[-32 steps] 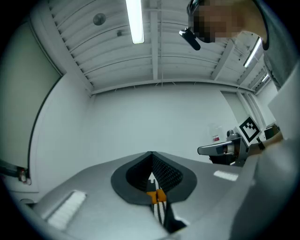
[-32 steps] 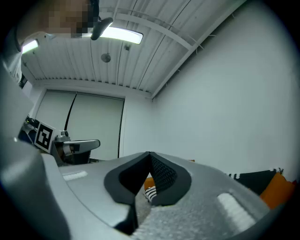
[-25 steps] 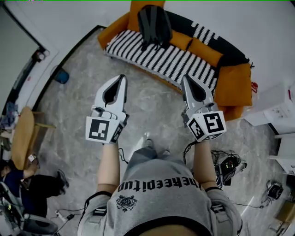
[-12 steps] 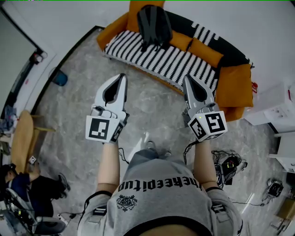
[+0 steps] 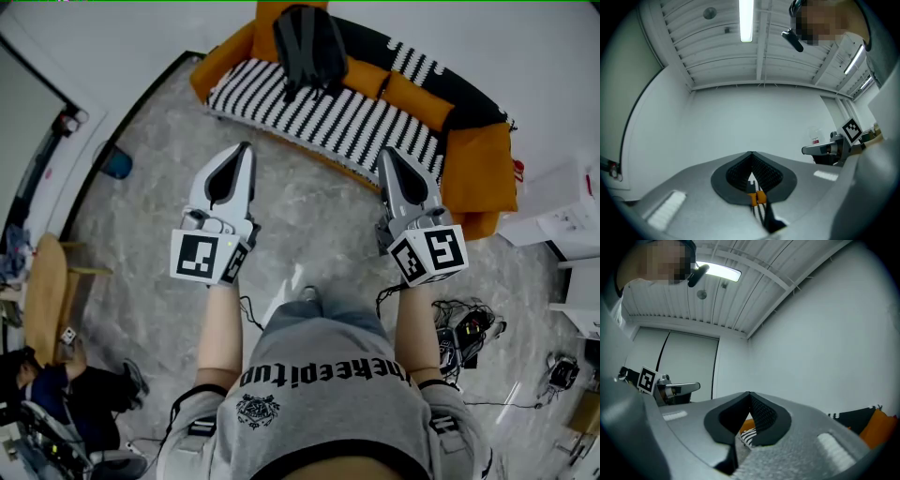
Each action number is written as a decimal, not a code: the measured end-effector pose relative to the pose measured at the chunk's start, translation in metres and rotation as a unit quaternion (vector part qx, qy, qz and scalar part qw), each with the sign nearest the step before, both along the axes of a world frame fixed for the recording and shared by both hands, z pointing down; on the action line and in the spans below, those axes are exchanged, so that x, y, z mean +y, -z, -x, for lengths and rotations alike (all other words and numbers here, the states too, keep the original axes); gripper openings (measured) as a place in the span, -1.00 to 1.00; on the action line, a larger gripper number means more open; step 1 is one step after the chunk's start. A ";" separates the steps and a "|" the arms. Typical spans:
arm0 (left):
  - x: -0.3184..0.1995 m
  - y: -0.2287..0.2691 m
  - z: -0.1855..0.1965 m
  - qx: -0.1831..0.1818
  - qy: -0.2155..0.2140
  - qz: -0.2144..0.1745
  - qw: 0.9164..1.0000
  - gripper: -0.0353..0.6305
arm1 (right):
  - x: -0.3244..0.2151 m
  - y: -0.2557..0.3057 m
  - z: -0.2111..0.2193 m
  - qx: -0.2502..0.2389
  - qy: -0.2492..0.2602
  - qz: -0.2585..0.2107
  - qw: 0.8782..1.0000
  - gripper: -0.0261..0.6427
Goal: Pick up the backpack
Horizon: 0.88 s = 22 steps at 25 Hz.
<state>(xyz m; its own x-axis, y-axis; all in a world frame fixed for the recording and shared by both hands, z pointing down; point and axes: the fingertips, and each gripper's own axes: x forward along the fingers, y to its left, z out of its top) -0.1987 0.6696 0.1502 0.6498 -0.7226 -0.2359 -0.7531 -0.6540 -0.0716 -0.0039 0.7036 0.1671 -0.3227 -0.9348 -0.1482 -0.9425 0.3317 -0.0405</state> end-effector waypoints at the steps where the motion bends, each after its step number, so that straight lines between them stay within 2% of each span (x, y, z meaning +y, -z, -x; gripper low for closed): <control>1: -0.002 0.000 -0.001 0.000 -0.002 0.000 1.000 -0.85 | -0.001 -0.002 -0.001 0.000 -0.002 0.001 1.000 -0.91; 11: -0.040 -0.001 -0.010 -0.006 0.001 -0.004 1.000 -0.85 | -0.042 -0.002 -0.013 -0.001 -0.002 -0.002 1.000 -0.91; 22: -0.113 0.007 -0.020 -0.005 0.027 -0.005 1.000 -0.85 | -0.127 0.008 -0.030 -0.004 0.019 -0.007 1.000 -0.91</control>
